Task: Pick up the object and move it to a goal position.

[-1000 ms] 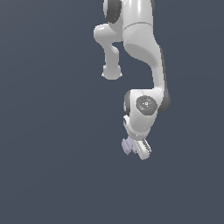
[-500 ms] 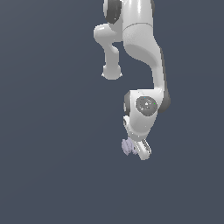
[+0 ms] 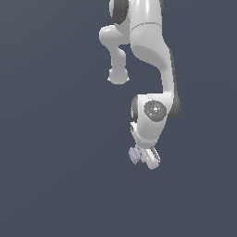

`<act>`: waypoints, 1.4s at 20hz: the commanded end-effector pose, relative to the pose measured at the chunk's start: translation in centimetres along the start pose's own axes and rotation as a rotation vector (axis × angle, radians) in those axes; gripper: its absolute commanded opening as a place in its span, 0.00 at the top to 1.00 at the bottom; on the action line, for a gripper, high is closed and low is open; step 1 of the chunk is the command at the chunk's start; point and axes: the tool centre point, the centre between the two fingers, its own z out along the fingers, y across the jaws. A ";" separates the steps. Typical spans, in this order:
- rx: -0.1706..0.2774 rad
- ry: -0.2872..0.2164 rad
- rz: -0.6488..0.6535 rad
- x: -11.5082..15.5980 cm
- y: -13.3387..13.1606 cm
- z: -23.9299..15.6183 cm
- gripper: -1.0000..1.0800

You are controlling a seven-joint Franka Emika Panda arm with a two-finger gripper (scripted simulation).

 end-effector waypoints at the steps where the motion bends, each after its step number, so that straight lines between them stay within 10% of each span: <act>1: 0.000 0.000 0.000 -0.1 0.0 -0.6 1.00; 28: -0.014 0.000 -0.001 -3.3 2.5 -26.0 1.00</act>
